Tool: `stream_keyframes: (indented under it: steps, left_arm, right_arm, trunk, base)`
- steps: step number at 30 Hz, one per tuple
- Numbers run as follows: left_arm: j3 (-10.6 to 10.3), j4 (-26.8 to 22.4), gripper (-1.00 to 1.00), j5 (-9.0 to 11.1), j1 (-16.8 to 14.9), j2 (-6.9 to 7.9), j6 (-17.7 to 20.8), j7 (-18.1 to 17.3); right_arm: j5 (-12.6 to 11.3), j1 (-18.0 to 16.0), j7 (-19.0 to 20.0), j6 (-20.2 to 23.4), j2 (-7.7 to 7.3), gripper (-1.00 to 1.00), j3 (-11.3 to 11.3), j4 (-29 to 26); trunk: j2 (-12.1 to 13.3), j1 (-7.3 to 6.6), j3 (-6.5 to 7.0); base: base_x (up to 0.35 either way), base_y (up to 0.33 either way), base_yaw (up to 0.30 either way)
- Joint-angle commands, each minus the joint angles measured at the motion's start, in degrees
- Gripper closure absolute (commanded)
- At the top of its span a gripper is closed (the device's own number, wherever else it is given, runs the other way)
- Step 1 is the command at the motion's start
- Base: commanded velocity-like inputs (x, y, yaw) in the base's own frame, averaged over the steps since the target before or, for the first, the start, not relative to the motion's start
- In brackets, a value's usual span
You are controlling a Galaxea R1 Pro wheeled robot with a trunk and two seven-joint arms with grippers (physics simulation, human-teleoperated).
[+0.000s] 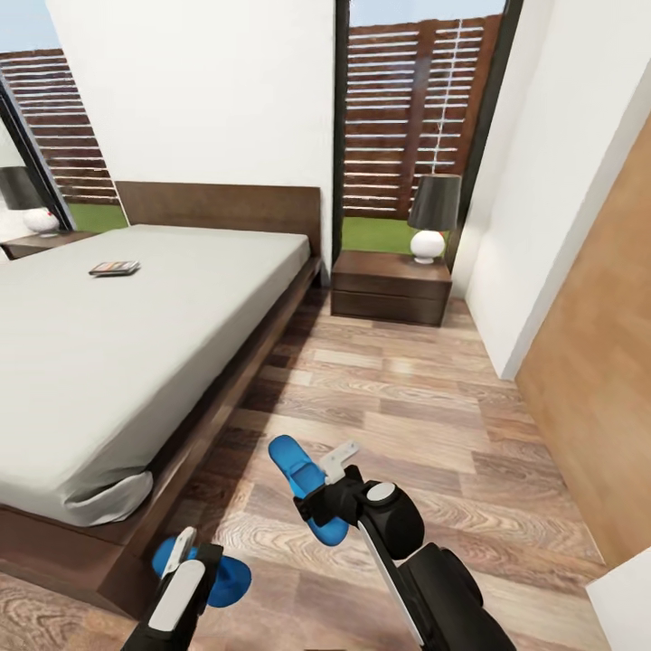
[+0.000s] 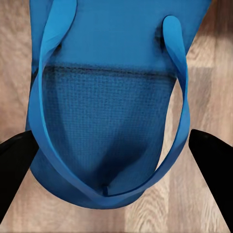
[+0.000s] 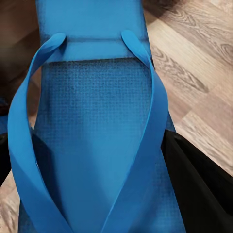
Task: In the bedroom, move the book from the bed onto either nightstand, and place the two sandals side by side next to the bed.
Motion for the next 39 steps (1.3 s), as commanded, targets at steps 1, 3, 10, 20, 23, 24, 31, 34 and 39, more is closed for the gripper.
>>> stream_keyframes:
  steps: [1, 3, 10, 20, 23, 24, 31, 34, 39]
  left_arm:
    - [0.0, 1.3, 1.0, 0.2, -1.2, -0.27, 0.1, 0.2]
    - [-0.1, 2.6, 1.0, 0.1, -1.9, -0.42, 0.1, 0.0]
    - [-0.3, 5.1, 1.0, -0.3, -3.1, -0.71, 0.7, -0.8]
    - [-0.4, 5.3, 1.0, -0.5, -3.3, -0.72, 1.0, -1.7]
    - [-2.0, 5.0, 1.0, -0.3, -3.7, -0.73, 0.9, -1.4]
    - [-2.5, 5.0, 1.0, -0.2, -4.0, -0.73, 0.9, -1.2]
    - [-4.4, 4.3, 1.0, -0.3, -6.7, 0.46, 1.0, 0.8]
    - [-4.2, 4.6, 1.0, 0.1, -7.8, 0.62, 0.9, 2.6]
    - [-4.0, 4.5, 1.0, 2.7, -9.0, 0.6, 0.6, 9.3]
  right_arm:
    - [0.5, 0.0, 0.4, 0.4, -0.02, 1.0, -0.1, -0.1]
    - [0.5, 0.0, 0.5, 0.8, -0.02, 1.0, -0.1, -0.1]
    - [0.4, 0.0, 0.6, 2.1, -0.02, 1.0, -0.3, -0.4]
    - [0.4, 0.0, 0.6, 3.8, -0.07, 1.0, -0.8, -5.9]
    - [0.4, 0.0, 0.6, 4.2, -0.1, 1.0, -0.9, -6.1]
    - [0.4, 0.1, 0.6, 4.3, -0.11, 1.0, -0.9, -6.2]
    - [0.4, 0.1, 0.6, 5.2, -0.23, 1.0, -1.1, -6.3]
    - [0.4, 0.1, 0.6, 6.1, -0.23, 1.0, -1.1, -6.3]
    - [0.4, 0.1, 0.6, 7.2, -0.24, 1.0, -1.2, -6.3]
  trunk:
    - [0.0, -0.01, -0.06]
    - [0.0, -0.01, -0.08]
    - [0.0, -0.01, -0.09]
    - [0.0, -0.01, -0.09]
    - [0.0, -0.01, -0.09]
    - [0.0, -0.01, -0.09]
    - [0.0, -0.01, -0.09]
    - [0.0, -0.01, -0.09]
    - [0.0, 0.04, -0.53]
  base:
    - [0.028, -0.022, 0.09]
    - [0.02, -0.016, 0.065]
    - [0.067, -0.04, 0.018]
    - [0.225, -0.158, 0.001]
    - [0.091, -0.066, 0.0]
    - [0.048, -0.035, 0.0]
    - [0.015, -0.011, 0.0]
    - [0.003, -0.002, 0.0]
    - [0.001, -0.001, 0.0]
